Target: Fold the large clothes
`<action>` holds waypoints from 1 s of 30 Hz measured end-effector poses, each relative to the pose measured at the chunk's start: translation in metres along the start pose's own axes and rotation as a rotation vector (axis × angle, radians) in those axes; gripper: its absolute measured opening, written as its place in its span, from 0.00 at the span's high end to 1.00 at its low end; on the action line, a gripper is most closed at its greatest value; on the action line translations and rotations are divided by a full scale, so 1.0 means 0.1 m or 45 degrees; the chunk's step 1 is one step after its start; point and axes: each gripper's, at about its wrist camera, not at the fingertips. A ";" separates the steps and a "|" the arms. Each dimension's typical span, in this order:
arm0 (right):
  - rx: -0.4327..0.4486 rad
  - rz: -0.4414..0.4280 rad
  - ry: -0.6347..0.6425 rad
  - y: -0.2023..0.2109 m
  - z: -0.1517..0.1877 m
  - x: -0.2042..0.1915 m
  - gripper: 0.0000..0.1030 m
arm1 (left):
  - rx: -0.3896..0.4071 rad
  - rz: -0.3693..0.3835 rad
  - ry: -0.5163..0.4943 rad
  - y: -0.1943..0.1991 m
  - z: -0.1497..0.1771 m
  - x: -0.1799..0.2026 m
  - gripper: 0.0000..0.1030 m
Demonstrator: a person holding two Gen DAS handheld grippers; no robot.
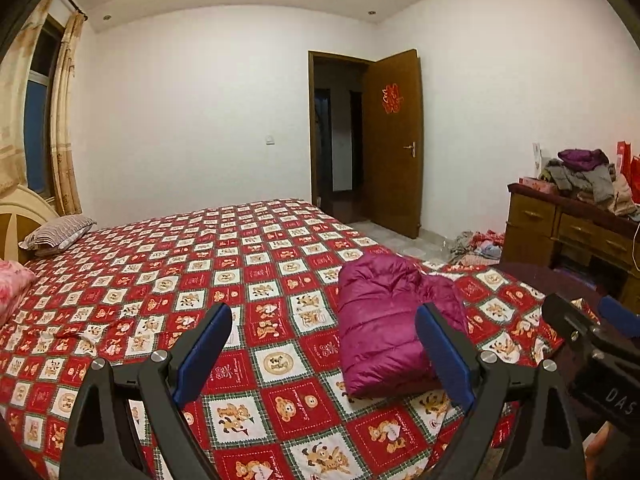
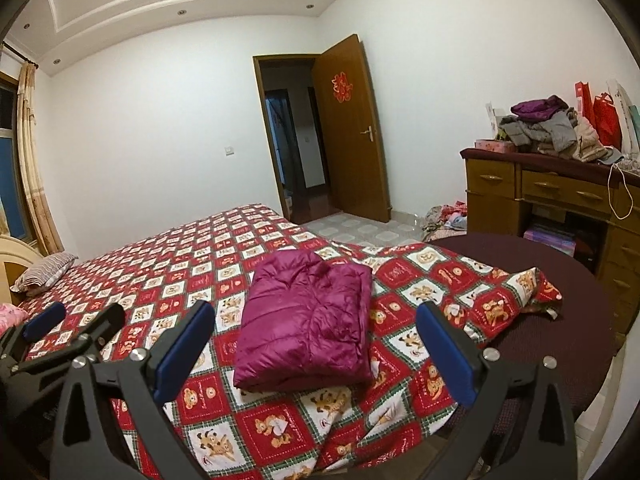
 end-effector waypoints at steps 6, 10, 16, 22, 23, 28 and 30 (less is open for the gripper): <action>0.004 -0.005 -0.003 0.01 0.00 -0.02 0.00 | 0.024 -0.004 0.008 0.05 -0.03 -0.03 0.09; 0.022 -0.005 0.006 0.04 -0.02 -0.04 0.00 | 0.036 -0.001 0.013 0.07 -0.04 -0.04 0.08; 0.033 -0.005 0.019 0.06 -0.03 -0.07 0.00 | 0.043 -0.001 0.010 0.11 -0.04 -0.03 0.08; 0.036 -0.005 0.017 0.06 -0.03 -0.06 0.00 | 0.045 -0.001 0.009 0.11 -0.05 -0.03 0.08; 0.037 -0.003 0.017 0.07 -0.03 -0.07 0.00 | 0.044 -0.002 0.009 0.11 -0.05 -0.02 0.08; 0.039 0.002 0.018 0.08 -0.02 -0.06 0.00 | 0.049 -0.010 0.012 0.12 -0.06 -0.03 0.08; 0.042 0.008 0.022 0.09 -0.02 -0.06 0.00 | 0.049 -0.011 0.014 0.12 -0.07 -0.05 0.08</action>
Point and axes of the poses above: each gripper's, at about its wrist camera, not at the fingertips, and y roughly against the way its jaws point, x to its right, z to its underside, and after that the axes turned 8 degrees about -z, right-handed
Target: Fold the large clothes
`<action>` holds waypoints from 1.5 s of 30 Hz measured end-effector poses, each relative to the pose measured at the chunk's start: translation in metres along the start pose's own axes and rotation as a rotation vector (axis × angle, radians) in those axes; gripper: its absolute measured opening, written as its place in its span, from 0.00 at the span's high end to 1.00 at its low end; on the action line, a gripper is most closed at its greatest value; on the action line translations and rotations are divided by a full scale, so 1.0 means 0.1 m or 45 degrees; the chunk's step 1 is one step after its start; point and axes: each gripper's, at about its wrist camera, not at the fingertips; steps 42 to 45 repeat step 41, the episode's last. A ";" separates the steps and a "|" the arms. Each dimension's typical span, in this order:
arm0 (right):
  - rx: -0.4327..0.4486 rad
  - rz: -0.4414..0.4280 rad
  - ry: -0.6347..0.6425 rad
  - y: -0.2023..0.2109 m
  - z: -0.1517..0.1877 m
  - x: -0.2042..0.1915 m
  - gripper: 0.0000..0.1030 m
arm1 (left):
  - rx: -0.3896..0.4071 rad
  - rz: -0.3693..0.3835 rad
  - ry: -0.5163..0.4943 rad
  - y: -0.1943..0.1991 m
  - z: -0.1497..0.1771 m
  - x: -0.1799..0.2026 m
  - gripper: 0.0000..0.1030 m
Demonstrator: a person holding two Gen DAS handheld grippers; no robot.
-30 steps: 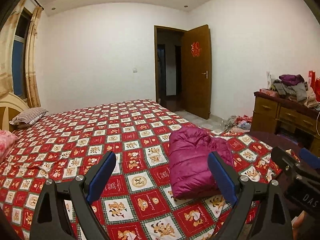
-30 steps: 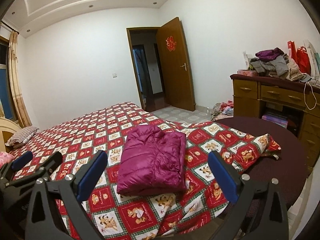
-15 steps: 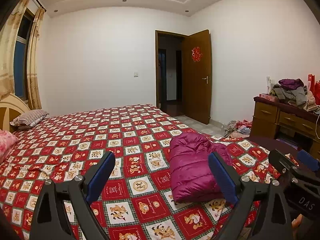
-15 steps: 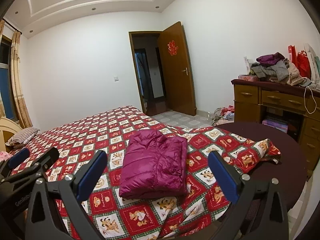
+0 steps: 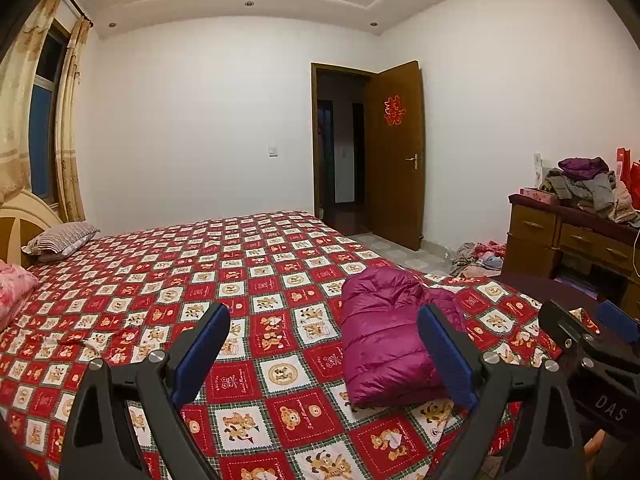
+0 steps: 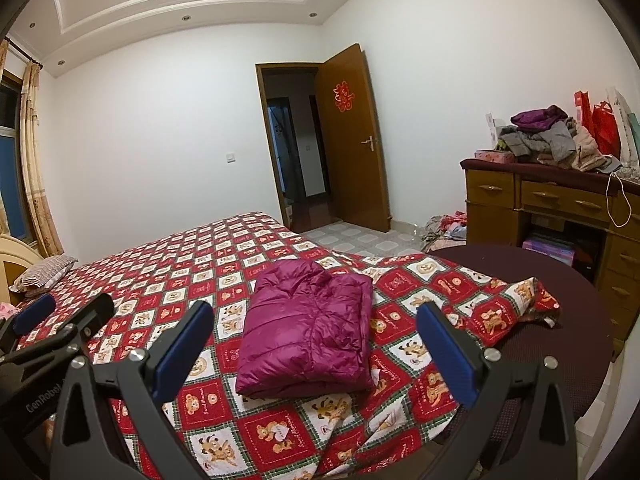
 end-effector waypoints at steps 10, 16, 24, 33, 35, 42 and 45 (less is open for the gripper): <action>-0.007 0.019 0.008 -0.03 0.01 0.02 0.00 | 0.007 -0.026 -0.038 -0.04 -0.03 -0.01 0.08; -0.009 0.028 0.009 -0.04 0.02 0.02 0.00 | 0.020 -0.045 -0.028 -0.05 -0.03 -0.04 0.08; 0.003 0.039 0.034 -0.03 0.01 -0.01 0.00 | 0.059 -0.080 -0.037 -0.03 -0.07 -0.06 0.08; 0.005 0.040 0.033 -0.04 0.00 -0.01 0.00 | 0.021 0.022 0.035 -0.10 -0.14 -0.17 0.08; 0.004 0.039 0.033 -0.04 0.00 -0.02 0.00 | 0.013 0.029 0.039 -0.11 -0.14 -0.19 0.08; -0.006 0.039 0.032 -0.06 0.01 -0.04 0.00 | -0.007 0.000 0.033 -0.15 -0.13 -0.21 0.08; -0.006 0.039 0.032 -0.06 0.01 -0.04 0.00 | -0.007 0.000 0.033 -0.15 -0.13 -0.21 0.08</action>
Point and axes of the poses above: each gripper's, at about its wrist camera, not at the fingertips, and y roughly against the way its jaws point, x to its right, z to its underside, and after that the axes turned 8 degrees about -z, right-handed
